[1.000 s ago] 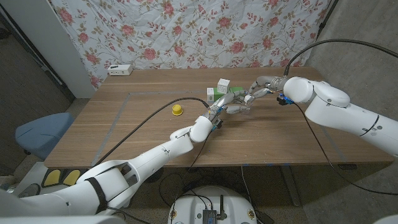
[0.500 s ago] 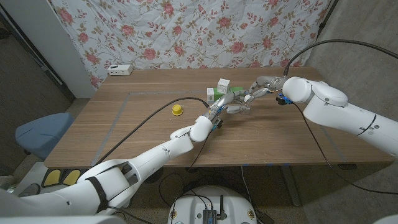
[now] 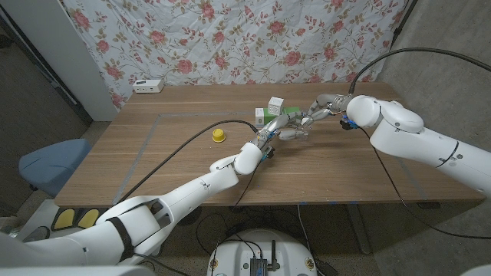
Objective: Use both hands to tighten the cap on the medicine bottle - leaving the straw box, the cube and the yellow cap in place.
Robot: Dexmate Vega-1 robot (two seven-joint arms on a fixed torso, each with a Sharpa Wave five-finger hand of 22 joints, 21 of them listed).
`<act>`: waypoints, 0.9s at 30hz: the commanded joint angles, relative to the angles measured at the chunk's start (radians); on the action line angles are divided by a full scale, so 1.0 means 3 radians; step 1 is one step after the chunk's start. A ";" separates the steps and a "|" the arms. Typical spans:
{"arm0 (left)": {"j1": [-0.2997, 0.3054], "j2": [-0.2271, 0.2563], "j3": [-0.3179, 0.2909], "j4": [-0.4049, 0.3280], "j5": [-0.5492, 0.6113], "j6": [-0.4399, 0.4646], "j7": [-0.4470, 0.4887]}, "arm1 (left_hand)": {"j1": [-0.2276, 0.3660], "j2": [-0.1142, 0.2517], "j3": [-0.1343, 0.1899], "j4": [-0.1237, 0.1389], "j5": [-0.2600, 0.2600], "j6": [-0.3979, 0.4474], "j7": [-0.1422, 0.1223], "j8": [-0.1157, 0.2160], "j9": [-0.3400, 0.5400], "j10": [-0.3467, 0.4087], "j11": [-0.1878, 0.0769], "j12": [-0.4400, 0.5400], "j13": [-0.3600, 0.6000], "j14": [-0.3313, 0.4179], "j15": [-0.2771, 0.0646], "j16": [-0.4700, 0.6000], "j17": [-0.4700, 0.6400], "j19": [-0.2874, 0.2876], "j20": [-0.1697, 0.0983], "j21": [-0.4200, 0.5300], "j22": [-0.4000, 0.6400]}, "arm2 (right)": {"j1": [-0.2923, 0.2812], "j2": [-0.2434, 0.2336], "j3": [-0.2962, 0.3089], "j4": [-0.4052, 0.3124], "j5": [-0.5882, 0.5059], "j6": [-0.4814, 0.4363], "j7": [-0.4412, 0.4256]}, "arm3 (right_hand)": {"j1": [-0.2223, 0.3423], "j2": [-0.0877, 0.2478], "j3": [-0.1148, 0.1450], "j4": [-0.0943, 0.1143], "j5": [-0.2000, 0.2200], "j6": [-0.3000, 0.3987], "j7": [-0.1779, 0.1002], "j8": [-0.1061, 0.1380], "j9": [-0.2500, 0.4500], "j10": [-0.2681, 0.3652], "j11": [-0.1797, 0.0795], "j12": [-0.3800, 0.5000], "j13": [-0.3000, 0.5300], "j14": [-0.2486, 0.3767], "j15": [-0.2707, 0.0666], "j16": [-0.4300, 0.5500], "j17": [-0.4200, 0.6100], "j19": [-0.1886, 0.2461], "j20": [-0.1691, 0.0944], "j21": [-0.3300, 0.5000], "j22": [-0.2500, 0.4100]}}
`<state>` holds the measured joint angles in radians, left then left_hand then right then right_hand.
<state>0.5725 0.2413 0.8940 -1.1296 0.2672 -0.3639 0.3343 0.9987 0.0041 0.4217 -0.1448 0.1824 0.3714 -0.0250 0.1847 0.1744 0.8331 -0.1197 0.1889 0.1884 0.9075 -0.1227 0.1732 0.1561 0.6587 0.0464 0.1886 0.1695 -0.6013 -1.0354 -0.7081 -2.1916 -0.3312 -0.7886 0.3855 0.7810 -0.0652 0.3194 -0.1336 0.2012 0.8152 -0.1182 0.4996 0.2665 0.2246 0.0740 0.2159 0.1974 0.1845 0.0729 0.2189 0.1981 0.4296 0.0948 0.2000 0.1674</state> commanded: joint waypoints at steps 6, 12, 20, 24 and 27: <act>-0.0003 -0.0005 -0.0004 0.0013 -0.0009 0.0004 0.0016 | -0.0017 0.0017 0.0030 0.0003 0.0019 0.0017 -0.0026 0.0017 0.0019 0.0091 -0.0078 0.0021 0.0013 0.0034 -0.0242 0.0002 0.0015 -0.0006 -0.0015 0.0015 0.0008 | 0.0052 0.0113 -0.0124 0.0035 -0.0124 -0.0155 -0.0068 | -0.0079 0.0011 -0.0023 0.0018 -0.0017 0.0151 0.0022 0.0062 0.0004 0.0130 -0.0004 0.0037 0.0010 0.0084 -0.0046 0.0038 0.0007 0.0056 -0.0008 0.0012 0.0013; -0.0010 -0.0010 -0.0002 0.0026 -0.0017 0.0000 0.0010 | -0.0020 0.0016 0.0035 0.0003 0.0019 0.0018 -0.0030 0.0016 0.0019 0.0090 -0.0073 0.0021 0.0013 0.0033 -0.0244 0.0002 0.0016 -0.0005 -0.0013 0.0016 0.0008 | 0.0076 0.0144 -0.0172 0.0030 -0.0171 -0.0258 -0.0080 | -0.0116 0.0022 -0.0033 0.0033 -0.0017 0.0197 0.0041 0.0078 -0.0001 0.0172 -0.0016 0.0043 0.0009 0.0126 -0.0056 0.0050 0.0009 0.0071 0.0001 0.0012 0.0013; -0.0010 -0.0014 0.0000 0.0032 -0.0022 -0.0007 0.0009 | -0.0023 0.0016 0.0040 0.0003 0.0019 0.0015 -0.0030 0.0015 0.0019 0.0083 -0.0080 0.0018 0.0013 0.0035 -0.0244 0.0002 0.0016 -0.0005 -0.0011 0.0016 0.0008 | 0.0119 0.0164 -0.0279 -0.0005 -0.0301 -0.0412 -0.0103 | -0.0184 0.0027 -0.0058 0.0054 -0.0020 0.0319 0.0040 0.0121 -0.0010 0.0250 -0.0033 0.0055 0.0008 0.0180 -0.0084 0.0061 0.0010 0.0101 0.0023 0.0012 0.0013; -0.0001 -0.0010 -0.0001 0.0017 -0.0019 -0.0004 0.0016 | -0.0025 0.0017 0.0046 0.0004 0.0019 0.0018 -0.0028 0.0015 0.0020 0.0085 -0.0082 0.0019 0.0013 0.0038 -0.0244 0.0003 0.0017 -0.0005 -0.0009 0.0016 0.0008 | 0.0129 0.0183 -0.0325 -0.0021 -0.0363 -0.0488 -0.0124 | -0.0199 0.0030 -0.0065 0.0052 -0.0020 0.0387 0.0038 0.0144 -0.0018 0.0300 -0.0041 0.0063 0.0007 0.0221 -0.0111 0.0071 0.0009 0.0118 0.0023 0.0012 0.0014; 0.0006 -0.0005 -0.0002 0.0001 -0.0018 0.0002 0.0015 | -0.0027 0.0016 0.0047 0.0005 0.0018 0.0021 -0.0027 0.0016 0.0020 0.0082 -0.0081 0.0018 0.0014 0.0040 -0.0240 0.0003 0.0016 -0.0006 -0.0008 0.0016 0.0008 | 0.0119 0.0187 -0.0328 -0.0027 -0.0370 -0.0494 -0.0150 | -0.0214 0.0037 -0.0069 0.0055 -0.0018 0.0453 0.0040 0.0167 -0.0023 0.0337 -0.0066 0.0068 0.0006 0.0245 -0.0111 0.0076 0.0008 0.0134 0.0022 0.0013 0.0014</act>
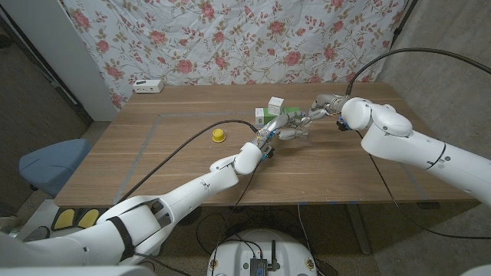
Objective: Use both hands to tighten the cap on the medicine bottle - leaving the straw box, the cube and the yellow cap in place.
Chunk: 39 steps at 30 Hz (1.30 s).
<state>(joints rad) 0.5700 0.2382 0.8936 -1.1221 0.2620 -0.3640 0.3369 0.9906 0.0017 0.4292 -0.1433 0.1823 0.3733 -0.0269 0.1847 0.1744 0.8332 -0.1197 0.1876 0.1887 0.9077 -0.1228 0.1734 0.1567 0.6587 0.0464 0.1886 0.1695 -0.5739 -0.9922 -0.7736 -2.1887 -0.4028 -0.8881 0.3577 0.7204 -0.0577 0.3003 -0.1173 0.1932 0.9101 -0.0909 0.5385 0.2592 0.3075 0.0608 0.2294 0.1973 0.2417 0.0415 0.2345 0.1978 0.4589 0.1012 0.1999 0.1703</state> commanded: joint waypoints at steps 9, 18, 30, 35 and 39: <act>0.0016 0.0001 0.0002 -0.0025 -0.0001 -0.0006 0.0002 | -0.0003 0.0019 0.0030 -0.0002 0.0018 0.0021 -0.0017 0.0017 0.0020 0.0077 -0.0081 0.0021 0.0012 0.0042 -0.0239 0.0002 0.0014 -0.0008 -0.0006 0.0016 0.0008 | -0.0042 0.0068 -0.0095 -0.0067 -0.0153 -0.0216 -0.0206 | -0.0057 0.0033 -0.0020 -0.0003 0.0017 0.0402 -0.0027 0.0123 -0.0031 0.0217 -0.0083 0.0044 0.0004 0.0153 -0.0069 0.0041 0.0007 0.0110 -0.0027 0.0020 0.0005; 0.0021 -0.0001 0.0003 -0.0031 0.0002 -0.0002 0.0003 | -0.0010 0.0017 0.0036 0.0000 0.0018 0.0034 -0.0022 0.0020 0.0020 0.0079 -0.0082 0.0023 0.0012 0.0043 -0.0240 0.0003 0.0015 -0.0010 -0.0009 0.0015 0.0008 | -0.0030 0.0073 -0.0115 -0.0062 -0.0156 -0.0242 -0.0233 | -0.0057 0.0067 -0.0012 -0.0014 0.0023 0.0531 -0.0014 0.0155 -0.0058 0.0276 -0.0139 0.0040 0.0002 0.0190 -0.0090 0.0043 0.0007 0.0129 -0.0044 0.0014 0.0006; 0.0024 -0.0015 0.0004 -0.0023 -0.0001 0.0010 0.0012 | -0.0017 0.0012 0.0044 0.0000 0.0017 0.0043 -0.0025 0.0020 0.0020 0.0073 -0.0084 0.0021 0.0012 0.0045 -0.0238 0.0002 0.0014 -0.0012 -0.0013 0.0015 0.0008 | 0.0003 0.0104 -0.0174 -0.0005 -0.0196 -0.0282 -0.0263 | -0.0133 0.0108 -0.0026 0.0000 0.0016 0.0775 0.0005 0.0199 -0.0122 0.0409 -0.0227 0.0039 -0.0001 0.0256 -0.0110 0.0046 0.0010 0.0160 -0.0071 0.0005 0.0008; 0.0017 -0.0023 0.0007 -0.0009 0.0000 0.0008 0.0015 | -0.0018 0.0014 0.0049 0.0000 0.0018 0.0043 -0.0027 0.0018 0.0021 0.0072 -0.0079 0.0021 0.0012 0.0047 -0.0236 0.0003 0.0015 -0.0013 -0.0012 0.0015 0.0008 | 0.0000 0.0109 -0.0180 0.0000 -0.0203 -0.0291 -0.0286 | -0.0170 0.0108 -0.0039 0.0006 0.0010 0.0856 0.0032 0.0207 -0.0148 0.0441 -0.0236 0.0034 -0.0002 0.0276 -0.0129 0.0046 0.0010 0.0166 -0.0087 0.0002 0.0008; 0.0017 -0.0031 0.0008 0.0001 -0.0003 0.0002 0.0026 | -0.0020 0.0013 0.0051 0.0000 0.0018 0.0044 -0.0028 0.0018 0.0021 0.0072 -0.0077 0.0022 0.0012 0.0046 -0.0239 0.0002 0.0014 -0.0013 -0.0012 0.0015 0.0008 | -0.0004 0.0093 -0.0174 -0.0015 -0.0193 -0.0290 -0.0280 | -0.0273 0.0086 -0.0080 0.0046 -0.0005 0.0863 0.0043 0.0187 -0.0169 0.0445 -0.0235 0.0021 -0.0002 0.0281 -0.0125 0.0042 0.0013 0.0168 -0.0097 -0.0001 0.0008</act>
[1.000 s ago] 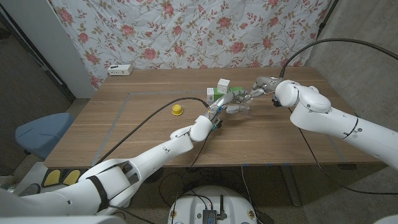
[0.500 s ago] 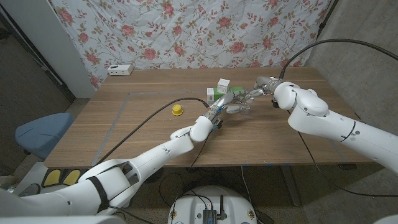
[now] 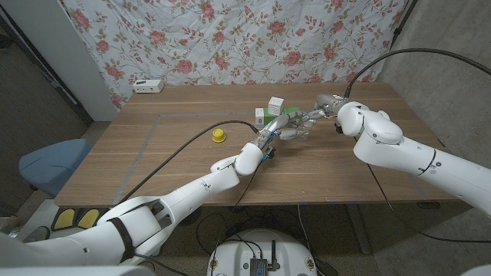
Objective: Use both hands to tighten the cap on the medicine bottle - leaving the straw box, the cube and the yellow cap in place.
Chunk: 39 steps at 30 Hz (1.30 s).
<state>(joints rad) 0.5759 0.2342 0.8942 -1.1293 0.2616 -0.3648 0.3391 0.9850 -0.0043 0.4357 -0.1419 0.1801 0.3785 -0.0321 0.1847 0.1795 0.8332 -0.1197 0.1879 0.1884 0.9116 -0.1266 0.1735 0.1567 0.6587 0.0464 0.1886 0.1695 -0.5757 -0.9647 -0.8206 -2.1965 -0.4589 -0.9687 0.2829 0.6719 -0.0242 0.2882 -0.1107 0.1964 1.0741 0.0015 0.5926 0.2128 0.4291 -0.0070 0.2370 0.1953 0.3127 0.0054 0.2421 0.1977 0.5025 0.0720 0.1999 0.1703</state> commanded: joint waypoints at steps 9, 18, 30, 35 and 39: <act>0.0024 -0.0003 0.0008 -0.0019 0.0009 0.0021 0.0032 | -0.0005 0.0028 0.0035 -0.0006 0.0024 0.0033 -0.0018 0.0018 0.0004 0.0080 -0.0081 0.0025 0.0014 0.0033 -0.0220 0.0002 0.0014 -0.0010 -0.0012 0.0016 0.0008 | -0.0074 -0.0045 0.0045 -0.0064 0.0038 -0.0022 -0.0087 | -0.0391 -0.0112 -0.0159 0.0110 -0.0041 0.0176 -0.0224 -0.0121 -0.0056 0.0011 0.0097 -0.0057 0.0005 0.0022 0.0060 -0.0017 0.0016 -0.0004 -0.0004 -0.0018 0.0009; 0.0054 0.0020 0.0006 -0.0084 0.0040 0.0046 0.0057 | -0.0007 0.0029 0.0044 -0.0006 0.0025 0.0030 -0.0015 0.0016 0.0004 0.0077 -0.0081 0.0024 0.0014 0.0032 -0.0233 0.0001 0.0014 -0.0015 -0.0013 0.0015 0.0008 | -0.0101 -0.0101 0.0058 -0.0146 0.0060 -0.0059 -0.0068 | -0.0606 -0.0150 -0.0240 0.0168 -0.0049 -0.0100 -0.0190 -0.0286 -0.0054 -0.0065 0.0246 -0.0110 0.0008 -0.0016 0.0120 -0.0059 0.0017 -0.0072 0.0019 -0.0037 0.0010; 0.0076 0.0037 -0.0002 -0.0118 0.0032 0.0043 0.0041 | -0.0005 0.0025 0.0057 -0.0011 0.0025 0.0034 -0.0036 0.0016 0.0004 0.0085 -0.0085 0.0026 0.0013 0.0015 -0.0247 -0.0004 0.0014 -0.0032 -0.0040 0.0011 0.0009 | -0.0067 -0.0172 0.0034 -0.0221 0.0074 -0.0103 0.0020 | -0.0710 -0.0152 -0.0278 0.0168 -0.0045 -0.0549 -0.0137 -0.0456 0.0038 -0.0237 0.0319 -0.0159 0.0013 -0.0102 0.0174 -0.0112 0.0011 -0.0159 0.0059 -0.0045 0.0009; 0.0079 0.0039 -0.0005 -0.0118 0.0033 0.0032 0.0041 | -0.0008 0.0027 0.0060 -0.0009 0.0024 0.0054 -0.0034 0.0023 0.0004 0.0086 -0.0083 0.0026 0.0013 0.0017 -0.0242 -0.0002 0.0014 -0.0035 -0.0044 0.0011 0.0009 | -0.0040 -0.0224 0.0031 -0.0241 0.0095 -0.0059 0.0099 | -0.0747 -0.0157 -0.0294 0.0160 -0.0052 -0.0753 -0.0109 -0.0523 0.0083 -0.0349 0.0333 -0.0177 0.0016 -0.0175 0.0217 -0.0140 0.0009 -0.0207 0.0087 -0.0048 0.0009; 0.0080 0.0046 -0.0006 -0.0123 0.0042 0.0027 0.0044 | -0.0006 0.0026 0.0064 -0.0011 0.0025 0.0057 -0.0033 0.0023 0.0005 0.0085 -0.0084 0.0026 0.0013 0.0018 -0.0239 -0.0002 0.0014 -0.0037 -0.0045 0.0011 0.0009 | -0.0034 -0.0272 0.0063 -0.0266 0.0140 -0.0010 0.0168 | -0.0782 -0.0158 -0.0308 0.0156 -0.0060 -0.0936 -0.0103 -0.0581 0.0121 -0.0467 0.0347 -0.0189 0.0018 -0.0239 0.0248 -0.0155 0.0010 -0.0269 0.0113 -0.0056 0.0008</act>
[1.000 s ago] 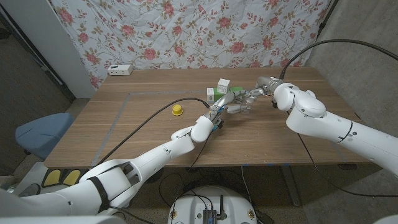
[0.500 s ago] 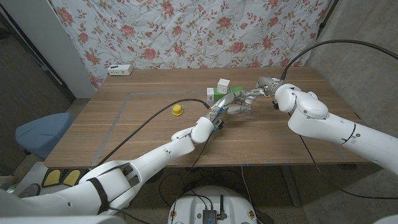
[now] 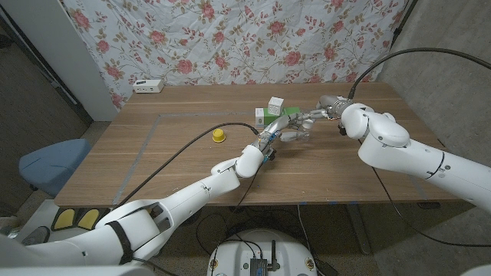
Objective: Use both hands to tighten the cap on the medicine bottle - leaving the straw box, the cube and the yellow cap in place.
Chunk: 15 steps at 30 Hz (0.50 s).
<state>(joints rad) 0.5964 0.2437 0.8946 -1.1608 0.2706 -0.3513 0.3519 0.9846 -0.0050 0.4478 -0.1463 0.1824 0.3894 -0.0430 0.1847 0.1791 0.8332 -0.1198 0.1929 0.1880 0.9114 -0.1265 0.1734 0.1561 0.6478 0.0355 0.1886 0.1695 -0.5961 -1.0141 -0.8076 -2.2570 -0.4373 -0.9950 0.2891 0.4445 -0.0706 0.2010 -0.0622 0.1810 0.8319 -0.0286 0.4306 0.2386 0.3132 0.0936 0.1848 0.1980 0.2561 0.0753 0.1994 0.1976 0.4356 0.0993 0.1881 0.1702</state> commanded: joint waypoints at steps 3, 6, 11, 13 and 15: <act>0.0012 0.0015 -0.0010 -0.0020 0.0019 -0.0017 0.0008 | -0.0006 0.0031 0.0028 0.0005 0.0017 0.0021 0.0004 0.0022 0.0006 0.0081 -0.0084 0.0008 0.0014 0.0020 -0.0243 -0.0001 0.0016 -0.0002 -0.0010 0.0011 0.0009 | 0.0066 -0.0127 0.0005 -0.0087 0.0055 0.0052 0.0224 | -0.0011 0.0008 -0.0009 -0.0026 -0.0007 -0.0271 0.0017 -0.0088 0.0059 -0.0162 0.0020 -0.0018 0.0010 -0.0111 0.0038 -0.0026 0.0006 -0.0087 0.0041 -0.0019 0.0007; 0.0007 0.0012 -0.0009 -0.0008 0.0019 -0.0028 0.0006 | -0.0006 0.0029 0.0029 0.0004 0.0017 0.0028 -0.0003 0.0024 0.0006 0.0084 -0.0084 0.0009 0.0014 0.0017 -0.0246 -0.0002 0.0016 -0.0006 -0.0017 0.0010 0.0009 | 0.0078 -0.0151 0.0022 -0.0098 0.0086 0.0080 0.0282 | 0.0030 0.0030 0.0012 -0.0068 -0.0001 -0.0455 0.0043 -0.0150 0.0093 -0.0290 0.0010 -0.0018 0.0012 -0.0177 0.0078 -0.0030 0.0001 -0.0146 0.0057 -0.0018 0.0006; -0.0012 0.0001 -0.0006 0.0032 0.0018 -0.0062 0.0005 | -0.0010 0.0025 0.0031 0.0005 0.0016 0.0027 -0.0004 0.0022 0.0006 0.0082 -0.0086 0.0008 0.0014 0.0013 -0.0245 -0.0003 0.0016 -0.0020 -0.0030 0.0006 0.0009 | 0.0102 -0.0183 0.0063 -0.0101 0.0169 0.0157 0.0386 | 0.0086 0.0067 0.0047 -0.0116 0.0016 -0.0675 0.0060 -0.0232 0.0121 -0.0438 0.0028 -0.0020 0.0013 -0.0273 0.0106 -0.0039 -0.0002 -0.0208 0.0069 -0.0020 0.0004; -0.0019 -0.0003 -0.0006 0.0045 0.0016 -0.0070 0.0004 | -0.0012 0.0026 0.0033 0.0006 0.0016 0.0026 -0.0001 0.0020 0.0006 0.0083 -0.0084 0.0009 0.0014 0.0012 -0.0248 -0.0003 0.0016 -0.0030 -0.0031 0.0003 0.0009 | 0.0105 -0.0189 0.0075 -0.0102 0.0186 0.0176 0.0405 | 0.0109 0.0076 0.0059 -0.0135 0.0022 -0.0734 0.0051 -0.0256 0.0128 -0.0493 0.0025 -0.0023 0.0013 -0.0313 0.0133 -0.0045 -0.0003 -0.0223 0.0079 -0.0018 0.0004; -0.0025 -0.0005 -0.0006 0.0056 0.0017 -0.0078 0.0003 | -0.0013 0.0023 0.0033 0.0005 0.0015 0.0026 -0.0001 0.0020 0.0006 0.0080 -0.0085 0.0008 0.0014 0.0010 -0.0245 -0.0004 0.0016 -0.0033 -0.0033 0.0003 0.0009 | 0.0125 -0.0191 0.0067 -0.0102 0.0183 0.0167 0.0444 | 0.0134 0.0087 0.0074 -0.0153 0.0031 -0.0785 0.0070 -0.0276 0.0134 -0.0527 0.0025 -0.0020 0.0013 -0.0342 0.0135 -0.0047 -0.0004 -0.0246 0.0076 -0.0021 0.0003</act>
<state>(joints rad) 0.5981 0.2463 0.8930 -1.1614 0.2746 -0.3606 0.3526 0.9845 -0.0051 0.4509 -0.1431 0.1823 0.3893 -0.0429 0.1846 0.1790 0.8331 -0.1198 0.1918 0.1887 0.9114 -0.1264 0.1734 0.1561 0.6406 0.0283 0.1886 0.1695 -0.5760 -1.0530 -0.7988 -2.2804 -0.4071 -0.9673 0.3655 0.4688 -0.0467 0.2202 -0.0975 0.1822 0.6108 -0.0117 0.3534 0.2742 0.1651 0.1022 0.1810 0.1978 0.1626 0.1150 0.1878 0.1952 0.3723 0.1222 0.1844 0.1702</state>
